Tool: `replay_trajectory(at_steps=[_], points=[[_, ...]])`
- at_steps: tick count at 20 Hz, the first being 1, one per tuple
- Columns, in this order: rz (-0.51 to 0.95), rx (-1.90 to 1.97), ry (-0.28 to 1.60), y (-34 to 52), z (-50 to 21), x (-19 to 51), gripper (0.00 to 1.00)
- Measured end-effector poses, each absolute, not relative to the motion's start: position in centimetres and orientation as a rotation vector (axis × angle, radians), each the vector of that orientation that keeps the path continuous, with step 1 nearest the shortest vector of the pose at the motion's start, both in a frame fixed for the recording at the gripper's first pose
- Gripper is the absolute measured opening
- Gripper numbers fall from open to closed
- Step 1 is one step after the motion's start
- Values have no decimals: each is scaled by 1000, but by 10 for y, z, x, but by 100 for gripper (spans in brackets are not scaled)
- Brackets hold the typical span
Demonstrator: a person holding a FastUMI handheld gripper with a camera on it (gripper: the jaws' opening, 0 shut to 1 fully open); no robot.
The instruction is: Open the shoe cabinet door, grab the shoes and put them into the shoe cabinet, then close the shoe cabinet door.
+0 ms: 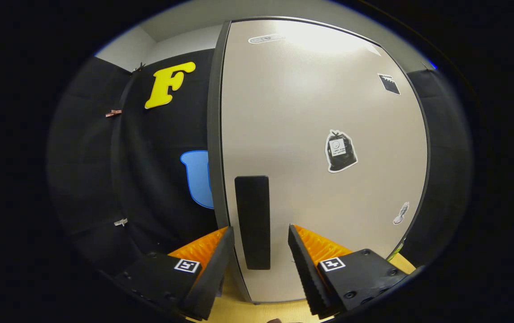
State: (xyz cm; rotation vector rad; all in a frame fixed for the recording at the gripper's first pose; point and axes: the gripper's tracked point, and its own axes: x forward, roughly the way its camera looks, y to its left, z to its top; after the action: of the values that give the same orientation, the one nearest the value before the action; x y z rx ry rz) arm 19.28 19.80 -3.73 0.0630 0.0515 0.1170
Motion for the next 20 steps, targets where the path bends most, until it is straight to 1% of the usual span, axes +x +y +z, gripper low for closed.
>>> replay_trajectory(at_steps=[1,2,3,4,7,8,9,10,11,13,16,20], points=[[104,62,41,197,-36,196,77],[91,60,31,196,-34,199,65],[85,63,25,198,-33,202,58],[81,68,22,198,-33,204,46],[63,84,29,197,-35,207,44],[63,67,20,197,-34,206,38],[59,42,12,196,-34,209,39],[64,25,7,197,-36,208,31],[74,25,12,196,-36,206,31],[97,35,30,197,-35,201,24],[116,30,36,196,-33,188,23],[144,39,31,193,-24,153,23]])
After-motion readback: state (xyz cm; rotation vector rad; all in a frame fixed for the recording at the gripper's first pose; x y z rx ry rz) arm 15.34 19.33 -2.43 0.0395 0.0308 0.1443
